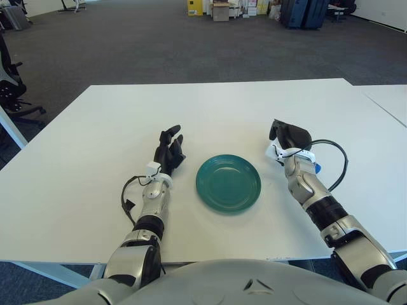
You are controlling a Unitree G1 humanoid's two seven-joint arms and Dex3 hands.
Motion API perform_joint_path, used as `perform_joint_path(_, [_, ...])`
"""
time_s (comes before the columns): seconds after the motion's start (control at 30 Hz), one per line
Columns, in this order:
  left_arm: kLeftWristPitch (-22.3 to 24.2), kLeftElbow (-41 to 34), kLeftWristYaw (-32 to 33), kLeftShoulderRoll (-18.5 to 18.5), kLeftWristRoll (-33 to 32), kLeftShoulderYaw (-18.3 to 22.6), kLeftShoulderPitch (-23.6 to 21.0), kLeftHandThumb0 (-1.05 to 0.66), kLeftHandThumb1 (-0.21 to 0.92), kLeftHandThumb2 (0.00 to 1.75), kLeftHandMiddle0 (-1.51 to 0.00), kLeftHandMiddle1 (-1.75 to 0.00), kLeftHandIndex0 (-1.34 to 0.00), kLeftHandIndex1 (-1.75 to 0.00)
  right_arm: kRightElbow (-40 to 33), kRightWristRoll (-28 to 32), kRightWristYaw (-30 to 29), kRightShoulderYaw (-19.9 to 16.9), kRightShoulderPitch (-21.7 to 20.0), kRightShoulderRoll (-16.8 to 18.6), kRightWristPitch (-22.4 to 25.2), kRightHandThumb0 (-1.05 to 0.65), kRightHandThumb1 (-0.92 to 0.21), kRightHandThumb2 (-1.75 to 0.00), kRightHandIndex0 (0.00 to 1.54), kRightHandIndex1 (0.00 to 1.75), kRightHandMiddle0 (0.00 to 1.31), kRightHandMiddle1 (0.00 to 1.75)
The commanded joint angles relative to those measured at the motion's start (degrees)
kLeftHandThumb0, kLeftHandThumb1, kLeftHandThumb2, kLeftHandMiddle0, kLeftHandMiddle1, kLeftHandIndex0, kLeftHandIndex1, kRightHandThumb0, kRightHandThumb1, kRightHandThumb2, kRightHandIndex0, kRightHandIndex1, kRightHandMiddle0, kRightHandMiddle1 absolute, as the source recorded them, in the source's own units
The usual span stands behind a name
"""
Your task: Put the bottle into the plate.
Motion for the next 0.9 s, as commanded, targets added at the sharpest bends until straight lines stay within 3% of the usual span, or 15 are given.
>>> perform_joint_path(0.0, [2.6,4.4,0.3,0.1,0.0,0.3,1.7,-0.82,0.92,0.98,-0.45,-0.02,-0.01,-1.03,-15.2,-4.5,4.2,0.2,-2.4,-2.5,-2.5,0.00,-0.01,-1.66,0.85,1.71,0.61,1.75])
perform_joint_path(0.37, [2.6,6.4,0.4,0.3,0.2,0.4,1.0,-0.83,0.92,0.97,-0.44,-0.01,0.00,-1.03,-22.9,-11.1,7.3,3.2,-2.7,-1.7,-6.8,0.00,-0.01,-1.65,0.86,1.68,0.61,1.75])
perform_joint_path(0.87, [2.3,6.5,0.5,0.1,0.5,0.1,0.9,-0.84,0.92,0.96,-0.44,-0.01,0.00,-1.02,-22.6,-19.1,6.3,4.3,-3.6,-1.4,-14.9,0.00,0.04,-1.70,0.90,1.68,0.65,1.75])
